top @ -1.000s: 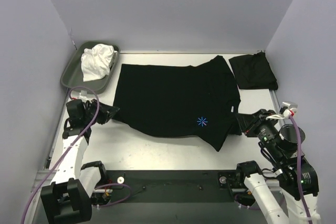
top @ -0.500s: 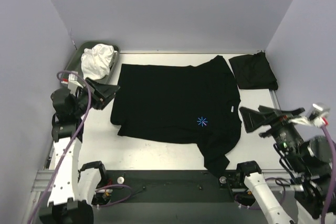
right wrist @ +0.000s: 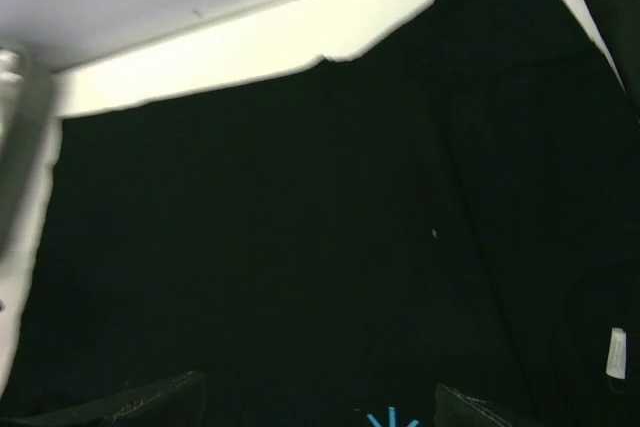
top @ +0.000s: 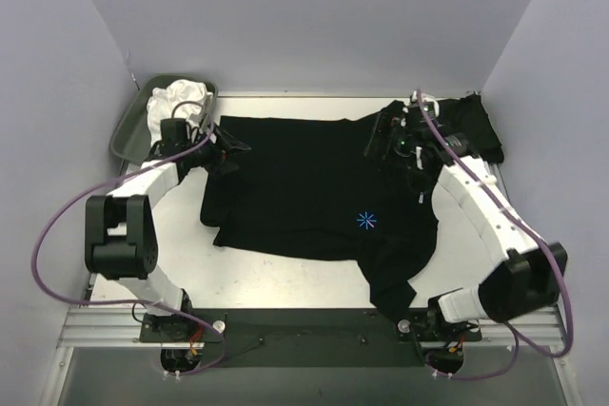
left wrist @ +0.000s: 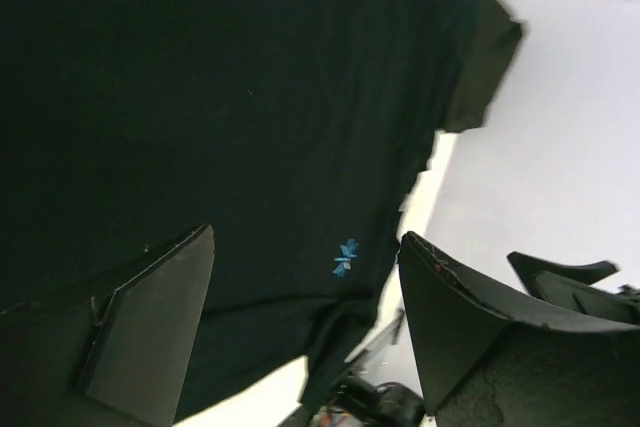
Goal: Fold and stack the t-shirts
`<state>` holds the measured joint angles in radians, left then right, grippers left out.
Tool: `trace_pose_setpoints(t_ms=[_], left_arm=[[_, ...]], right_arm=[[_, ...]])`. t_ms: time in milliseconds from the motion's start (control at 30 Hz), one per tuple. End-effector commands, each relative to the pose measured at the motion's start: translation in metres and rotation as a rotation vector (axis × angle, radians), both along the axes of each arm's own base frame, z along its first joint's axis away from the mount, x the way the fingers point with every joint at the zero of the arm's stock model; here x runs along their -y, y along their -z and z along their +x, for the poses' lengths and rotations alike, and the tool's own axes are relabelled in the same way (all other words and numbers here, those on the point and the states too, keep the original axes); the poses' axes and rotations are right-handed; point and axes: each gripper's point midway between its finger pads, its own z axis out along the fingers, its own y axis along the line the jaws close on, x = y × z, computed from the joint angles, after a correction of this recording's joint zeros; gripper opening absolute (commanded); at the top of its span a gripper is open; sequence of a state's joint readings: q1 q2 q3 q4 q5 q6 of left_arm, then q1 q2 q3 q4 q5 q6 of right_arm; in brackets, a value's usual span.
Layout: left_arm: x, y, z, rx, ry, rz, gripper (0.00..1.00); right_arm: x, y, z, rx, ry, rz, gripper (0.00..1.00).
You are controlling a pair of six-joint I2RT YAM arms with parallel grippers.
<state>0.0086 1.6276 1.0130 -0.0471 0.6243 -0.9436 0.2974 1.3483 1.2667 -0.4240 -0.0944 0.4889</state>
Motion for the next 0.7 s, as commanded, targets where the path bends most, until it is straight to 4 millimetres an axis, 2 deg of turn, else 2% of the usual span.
trace_pose_setpoints(t_ms=[0, 33, 67, 100, 133, 200, 233, 333, 467, 500, 667], left_arm=[[0.024, 0.005, 0.022, 0.031, 0.096, 0.169, 0.83], [0.025, 0.02, 0.023, -0.026, 0.105, 0.195, 0.83], [0.026, 0.027, 0.025, -0.028, 0.116, 0.225, 0.83], [0.03, 0.034, 0.024, -0.047, 0.126, 0.248, 0.83], [0.029, 0.05, 0.02, -0.101, 0.132, 0.271, 0.83], [0.026, 0.063, 0.022, -0.128, 0.129, 0.307, 0.83], [0.025, 0.077, 0.018, -0.171, 0.129, 0.316, 0.83], [0.018, 0.104, 0.014, -0.255, 0.121, 0.34, 0.81], [0.01, 0.122, 0.017, -0.297, 0.111, 0.396, 0.8], [0.008, 0.126, 0.023, -0.304, 0.111, 0.41, 0.8], [0.001, 0.148, 0.034, -0.367, 0.129, 0.465, 0.78]], right_arm=[[0.012, 0.02, 0.015, -0.059, 0.064, -0.102, 0.98], [0.014, 0.031, 0.016, -0.087, 0.073, -0.119, 0.97], [0.014, 0.051, 0.016, -0.134, 0.076, -0.141, 0.97], [0.015, 0.061, 0.016, -0.157, 0.079, -0.154, 0.97], [0.016, 0.076, 0.017, -0.194, 0.088, -0.174, 0.97], [0.019, 0.095, 0.016, -0.235, 0.097, -0.198, 0.97], [0.022, 0.111, 0.016, -0.273, 0.106, -0.216, 0.97], [0.019, 0.135, 0.017, -0.333, 0.101, -0.226, 0.97], [0.014, 0.15, 0.024, -0.364, 0.097, -0.216, 0.97], [0.012, 0.149, 0.03, -0.358, 0.094, -0.21, 0.97], [0.005, 0.169, 0.047, -0.409, 0.086, -0.194, 0.97]])
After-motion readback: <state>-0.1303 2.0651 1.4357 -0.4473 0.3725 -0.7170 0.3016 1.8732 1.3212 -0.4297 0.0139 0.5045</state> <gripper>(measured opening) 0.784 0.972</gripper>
